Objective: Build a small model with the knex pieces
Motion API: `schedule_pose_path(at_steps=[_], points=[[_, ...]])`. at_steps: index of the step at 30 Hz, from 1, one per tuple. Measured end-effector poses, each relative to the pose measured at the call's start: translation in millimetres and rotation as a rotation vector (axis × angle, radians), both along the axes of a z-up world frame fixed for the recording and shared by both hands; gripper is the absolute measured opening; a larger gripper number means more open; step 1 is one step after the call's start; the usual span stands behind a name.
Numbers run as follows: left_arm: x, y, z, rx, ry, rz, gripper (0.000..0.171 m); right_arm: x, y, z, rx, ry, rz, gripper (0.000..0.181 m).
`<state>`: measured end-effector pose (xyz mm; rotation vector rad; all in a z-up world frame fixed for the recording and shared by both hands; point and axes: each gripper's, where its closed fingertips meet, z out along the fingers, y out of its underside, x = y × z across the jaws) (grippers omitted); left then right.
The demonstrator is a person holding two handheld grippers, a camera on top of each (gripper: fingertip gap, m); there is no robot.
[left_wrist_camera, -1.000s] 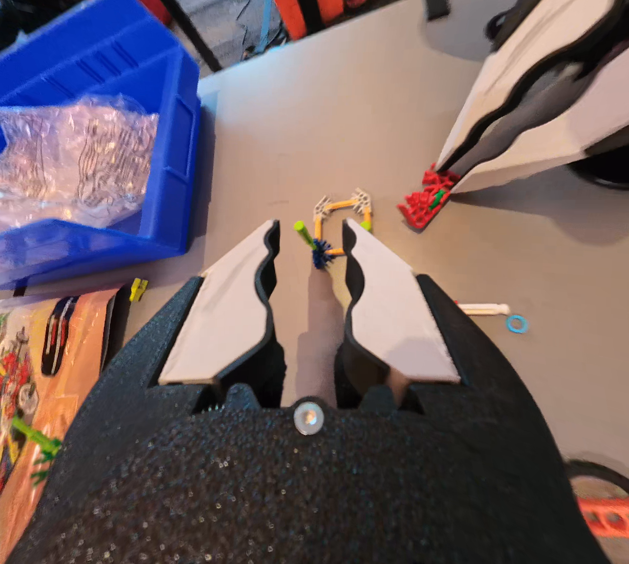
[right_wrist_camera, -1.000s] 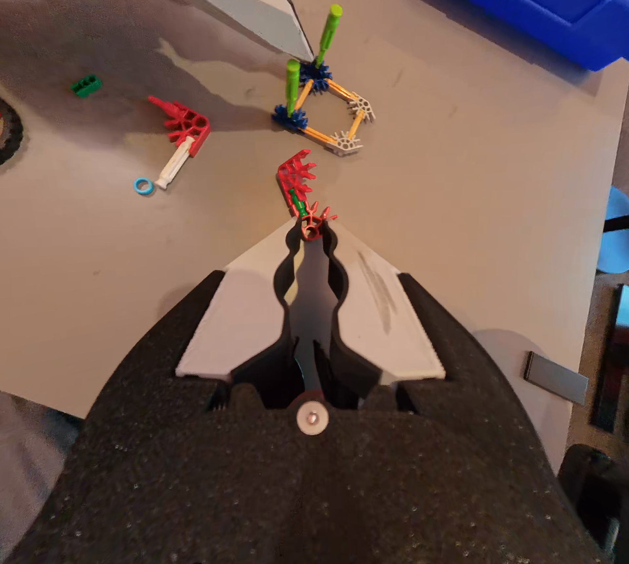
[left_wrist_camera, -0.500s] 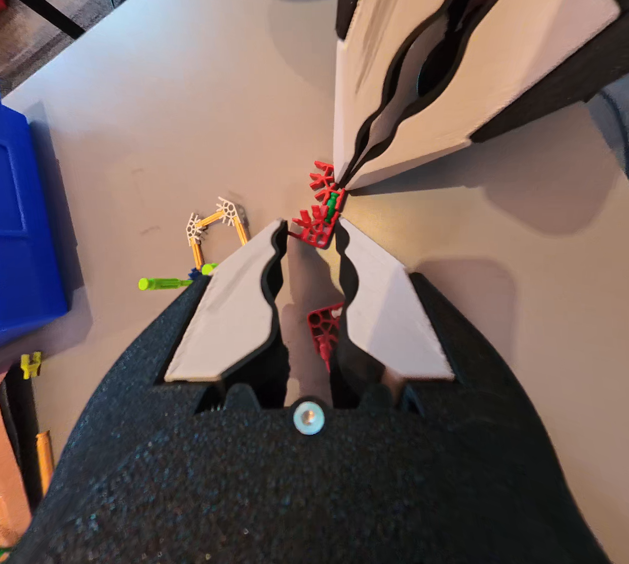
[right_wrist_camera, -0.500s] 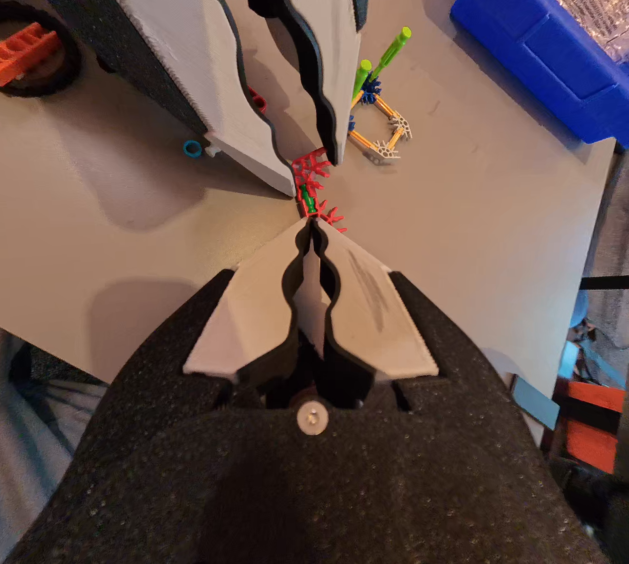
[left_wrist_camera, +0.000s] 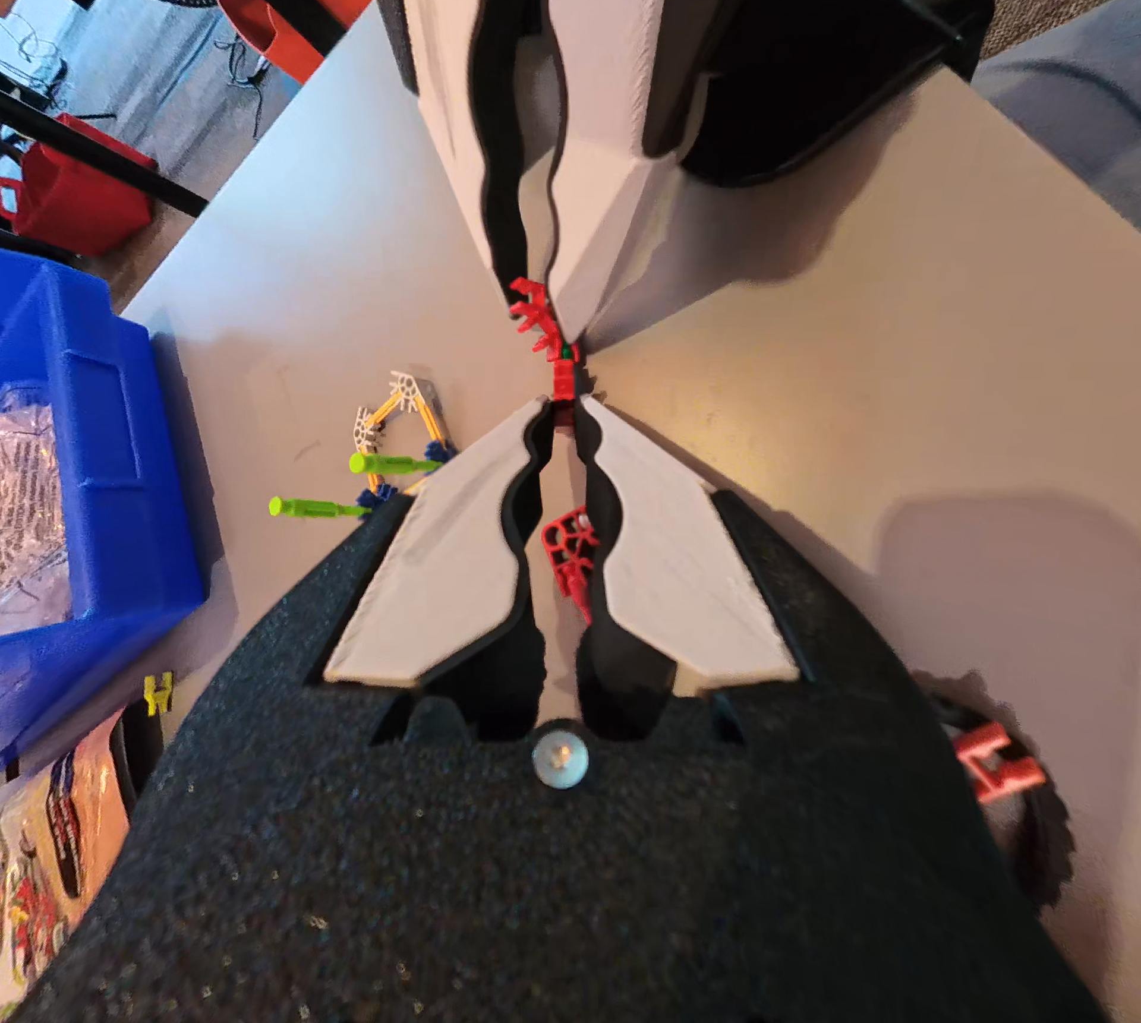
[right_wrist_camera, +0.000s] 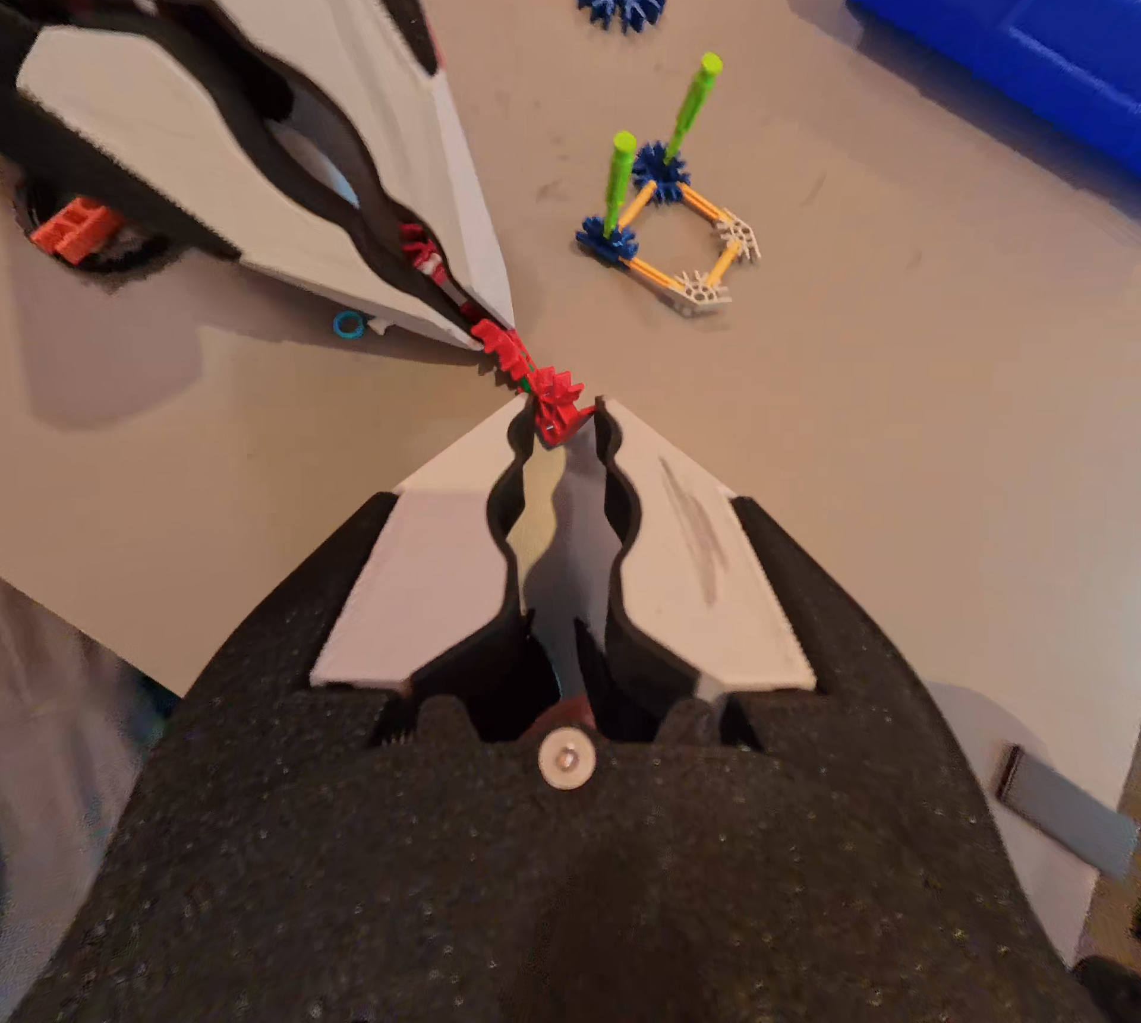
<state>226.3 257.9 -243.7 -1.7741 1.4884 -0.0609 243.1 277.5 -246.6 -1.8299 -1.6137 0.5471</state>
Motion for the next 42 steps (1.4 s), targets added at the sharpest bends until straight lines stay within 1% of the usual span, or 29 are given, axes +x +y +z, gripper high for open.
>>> schedule_pose_path(at_steps=[1,3,5,9,11,12,15,19,24,27,29,32,36,42], points=[[-2.2,-0.1,0.1,-0.009,-0.007,0.003,0.003,-1.7,0.0,0.2,0.023,0.003,0.021,0.017],[-6.1,-0.8,0.2,-0.076,-0.047,0.029,0.004,-4.2,-1.9,1.3,0.045,0.007,0.053,0.014],[-9.7,-0.1,0.4,-0.151,-0.097,0.058,0.004,-7.1,-3.0,6.0,0.137,0.015,0.097,0.009],[-14.3,2.4,1.4,-0.331,-0.210,0.106,0.004,-10.1,-5.4,0.9,0.304,-0.023,0.174,0.006],[-16.2,3.1,2.3,-0.420,-0.254,0.119,0.005,-11.9,-8.1,0.5,0.307,-0.006,0.186,0.006],[-16.6,4.7,2.4,-0.437,-0.267,0.122,0.005,-12.3,-7.1,0.5,0.294,0.002,0.174,0.006],[-17.6,5.7,2.3,-0.416,-0.261,0.109,0.006,-12.9,-5.8,0.1,0.237,0.012,0.152,0.007],[-22.3,6.7,-0.8,-0.341,-0.199,0.102,0.007,-15.1,-5.9,-0.6,0.099,0.020,0.120,0.007],[-23.8,8.2,-1.2,-0.299,-0.184,0.091,0.008,-16.2,-5.6,-1.2,-0.085,0.040,0.089,0.007],[-25.2,10.7,-1.6,-0.276,-0.178,0.096,0.007,-17.6,-5.5,-1.7,-0.126,0.042,0.083,0.007],[-26.0,10.3,-1.5,-0.231,-0.148,0.071,0.006,-18.1,-6.8,-1.8,-0.166,0.039,0.072,0.006],[-26.8,11.0,-1.6,-0.207,-0.134,0.066,0.006,-18.7,-7.0,-1.9,-0.201,0.037,0.063,0.006],[-26.9,11.9,-1.8,-0.219,-0.149,0.076,0.006,-19.0,-6.9,-2.0,-0.221,0.048,0.056,0.006],[-28.5,11.4,-3.9,-0.280,-0.183,0.098,0.006,-21.2,-5.8,-2.8,-0.094,0.028,0.074,0.006]])
